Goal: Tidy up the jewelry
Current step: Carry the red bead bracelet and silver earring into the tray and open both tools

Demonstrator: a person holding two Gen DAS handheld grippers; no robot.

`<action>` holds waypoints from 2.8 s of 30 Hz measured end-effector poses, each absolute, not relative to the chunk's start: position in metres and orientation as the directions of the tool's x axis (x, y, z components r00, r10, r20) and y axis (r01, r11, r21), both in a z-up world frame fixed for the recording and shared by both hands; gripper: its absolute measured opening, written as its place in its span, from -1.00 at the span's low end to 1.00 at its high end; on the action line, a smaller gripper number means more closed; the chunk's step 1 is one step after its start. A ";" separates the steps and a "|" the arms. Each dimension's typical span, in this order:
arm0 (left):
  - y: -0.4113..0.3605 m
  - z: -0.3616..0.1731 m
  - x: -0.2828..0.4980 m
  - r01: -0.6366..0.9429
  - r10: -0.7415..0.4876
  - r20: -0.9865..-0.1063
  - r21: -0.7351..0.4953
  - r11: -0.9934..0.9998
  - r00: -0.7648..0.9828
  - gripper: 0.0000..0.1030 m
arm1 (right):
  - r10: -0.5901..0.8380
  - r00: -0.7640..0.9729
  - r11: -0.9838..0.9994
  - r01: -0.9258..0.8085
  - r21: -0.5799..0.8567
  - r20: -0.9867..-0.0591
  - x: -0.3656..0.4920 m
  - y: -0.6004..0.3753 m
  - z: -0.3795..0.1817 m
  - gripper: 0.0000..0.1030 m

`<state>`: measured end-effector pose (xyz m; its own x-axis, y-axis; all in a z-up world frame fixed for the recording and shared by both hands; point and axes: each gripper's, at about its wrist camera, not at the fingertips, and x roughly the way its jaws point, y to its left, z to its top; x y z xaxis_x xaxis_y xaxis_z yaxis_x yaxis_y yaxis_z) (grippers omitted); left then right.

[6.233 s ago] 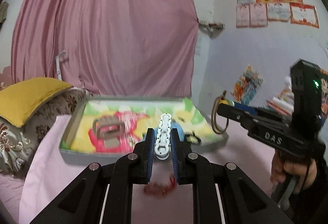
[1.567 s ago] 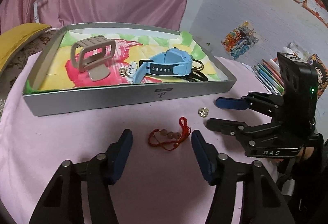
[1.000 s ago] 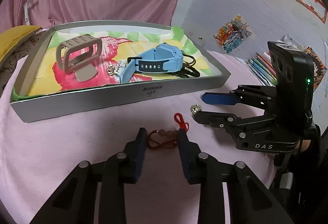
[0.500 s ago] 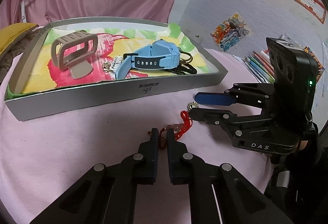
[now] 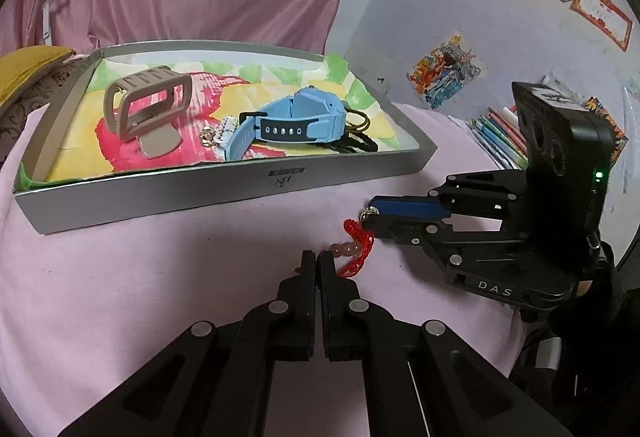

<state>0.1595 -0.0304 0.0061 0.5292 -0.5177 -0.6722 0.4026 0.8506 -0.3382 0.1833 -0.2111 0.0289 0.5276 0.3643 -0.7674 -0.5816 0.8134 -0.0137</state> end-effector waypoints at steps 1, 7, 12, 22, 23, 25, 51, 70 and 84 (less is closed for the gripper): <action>-0.029 0.007 0.158 0.403 -0.520 -0.665 -0.340 0.850 0.536 -0.95 | 0.361 0.530 0.818 -0.575 -0.012 -0.767 0.184 -0.212 0.029 -0.78; -0.026 0.012 0.151 0.393 -0.512 -0.628 -0.333 0.857 0.586 -0.95 | 0.352 0.589 0.842 -0.539 -0.029 -0.728 0.178 -0.220 0.037 -0.78; -0.033 0.017 0.139 0.390 -0.464 -0.610 -0.261 0.883 0.642 -0.95 | 0.334 0.670 0.851 -0.517 -0.094 -0.663 0.163 -0.222 0.048 -0.78; -0.026 0.047 0.133 0.330 -0.404 -0.489 -0.234 0.915 0.773 -0.95 | 0.393 0.752 0.870 -0.490 -0.051 -0.530 0.154 -0.229 0.074 -0.78; -0.027 0.051 0.133 0.325 -0.394 -0.473 -0.223 0.919 0.788 -0.95 | 0.395 0.763 0.873 -0.485 -0.051 -0.512 0.154 -0.228 0.076 -0.78; -0.029 0.058 0.133 0.310 -0.361 -0.440 -0.186 0.932 0.823 -0.95 | 0.397 0.787 0.879 -0.474 -0.049 -0.472 0.153 -0.226 0.081 -0.78; -0.036 0.075 0.181 0.153 -0.173 -0.261 -0.094 0.984 0.950 -0.95 | 0.262 0.933 0.960 -0.279 -0.035 -0.249 0.192 -0.236 0.107 -0.78; -0.024 0.051 0.213 0.169 -0.271 -0.467 -0.249 0.954 0.842 -0.95 | 0.262 0.842 0.962 -0.264 0.065 -0.471 0.233 -0.250 0.078 -0.78; -0.024 0.036 0.227 0.155 -0.299 -0.562 -0.290 0.944 0.771 -0.95 | 0.276 0.752 0.959 -0.261 0.113 -0.598 0.250 -0.245 0.057 -0.78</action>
